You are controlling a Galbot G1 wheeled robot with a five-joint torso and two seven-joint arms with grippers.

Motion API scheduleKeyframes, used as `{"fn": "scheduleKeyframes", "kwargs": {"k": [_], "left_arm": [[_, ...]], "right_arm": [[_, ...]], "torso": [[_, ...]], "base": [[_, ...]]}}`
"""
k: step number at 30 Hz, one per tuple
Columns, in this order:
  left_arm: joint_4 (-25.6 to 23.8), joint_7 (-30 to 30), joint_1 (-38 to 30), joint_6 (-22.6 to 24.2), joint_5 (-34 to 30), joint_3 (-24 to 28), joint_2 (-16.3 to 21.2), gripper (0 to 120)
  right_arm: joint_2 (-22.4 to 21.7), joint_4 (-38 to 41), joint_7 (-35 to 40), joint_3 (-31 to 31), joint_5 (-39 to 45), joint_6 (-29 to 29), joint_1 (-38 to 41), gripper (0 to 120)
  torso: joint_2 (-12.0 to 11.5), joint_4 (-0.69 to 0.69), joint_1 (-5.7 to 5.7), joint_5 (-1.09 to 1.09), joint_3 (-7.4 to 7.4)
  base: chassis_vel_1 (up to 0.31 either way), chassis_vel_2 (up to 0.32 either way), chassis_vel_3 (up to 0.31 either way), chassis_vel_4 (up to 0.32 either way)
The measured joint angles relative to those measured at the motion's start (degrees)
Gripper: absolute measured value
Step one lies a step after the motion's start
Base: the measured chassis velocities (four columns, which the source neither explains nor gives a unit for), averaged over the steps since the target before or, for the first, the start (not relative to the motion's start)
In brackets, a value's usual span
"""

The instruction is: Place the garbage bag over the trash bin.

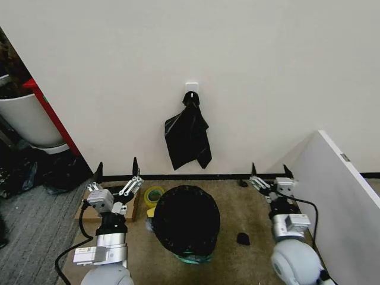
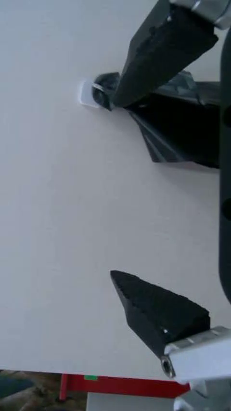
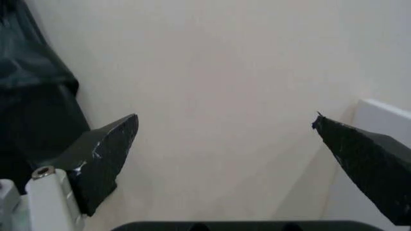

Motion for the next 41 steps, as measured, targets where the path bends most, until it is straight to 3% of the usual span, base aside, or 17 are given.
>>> {"fn": "scheduleKeyframes", "kwargs": {"k": [5,10,14,22,41], "left_arm": [[1.4,-1.0,-0.5,0.5,-1.4,-0.5,1.9,100],[2.2,-1.0,-1.1,0.8,-1.5,0.4,1.6,100],[2.8,-0.6,-0.9,0.8,-1.2,0.8,1.2,100],[2.4,-1.5,0.9,1.7,-0.8,0.6,1.2,100],[0.8,-2.0,2.1,2.1,-0.7,0.8,0.5,100]], "right_arm": [[4.9,-2.9,-19.8,7.0,3.2,9.2,-3.5,100],[7.1,-3.4,-30.5,10.7,3.6,14.2,-6.3,100],[7.4,-2.5,-29.7,11.1,4.1,14.5,-7.4,100],[8.4,0.8,-18.7,8.2,3.4,11.7,-7.2,100],[6.9,1.8,-17.7,6.9,3.2,12.1,-6.4,100]], "torso": [[0.0,0.0,0.0,0.0,0.0],[0.0,-0.01,0.0,-0.01,0.0],[0.0,-0.01,0.0,-0.01,0.0],[0.0,0.0,0.0,0.01,0.0],[0.0,0.0,0.0,0.01,0.01]], "base": [[0.0,0.0,0.0,0.0],[0.0,0.0,0.0,0.0],[0.0,0.0,0.0,0.0],[0.0,0.0,0.0,0.0],[0.0,0.0,0.0,0.0]]}}
